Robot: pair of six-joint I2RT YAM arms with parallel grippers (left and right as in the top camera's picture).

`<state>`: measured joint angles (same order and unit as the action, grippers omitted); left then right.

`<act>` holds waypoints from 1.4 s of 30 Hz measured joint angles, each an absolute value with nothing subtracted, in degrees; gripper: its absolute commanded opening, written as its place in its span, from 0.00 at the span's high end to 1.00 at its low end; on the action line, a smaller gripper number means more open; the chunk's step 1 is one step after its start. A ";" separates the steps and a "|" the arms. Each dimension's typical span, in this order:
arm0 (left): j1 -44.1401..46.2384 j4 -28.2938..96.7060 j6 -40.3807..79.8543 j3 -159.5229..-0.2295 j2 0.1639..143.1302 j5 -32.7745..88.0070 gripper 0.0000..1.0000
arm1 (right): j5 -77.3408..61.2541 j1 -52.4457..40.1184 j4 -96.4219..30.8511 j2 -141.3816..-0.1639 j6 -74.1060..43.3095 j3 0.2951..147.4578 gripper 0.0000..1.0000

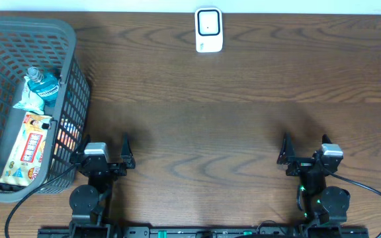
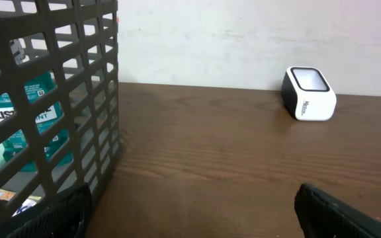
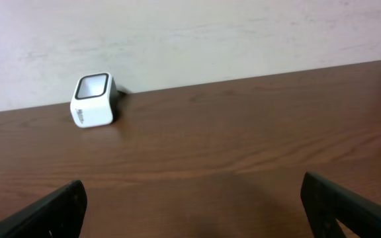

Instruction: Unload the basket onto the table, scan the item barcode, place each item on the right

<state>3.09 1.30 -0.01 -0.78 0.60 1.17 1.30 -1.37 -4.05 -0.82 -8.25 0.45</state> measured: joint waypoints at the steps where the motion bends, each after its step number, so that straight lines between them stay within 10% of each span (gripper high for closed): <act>1: 3.09 1.30 -0.01 -0.80 0.60 1.17 0.02 | 1.30 -1.37 -4.05 -0.82 -8.25 0.45 0.01; 42: 3.09 1.10 -0.01 -0.82 0.60 4.82 0.02 | 1.30 -1.37 -4.05 -0.82 -8.25 0.45 0.01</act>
<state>3.09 1.10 -0.01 -0.82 0.60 4.82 1.30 -1.37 -4.05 -0.82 -8.25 0.45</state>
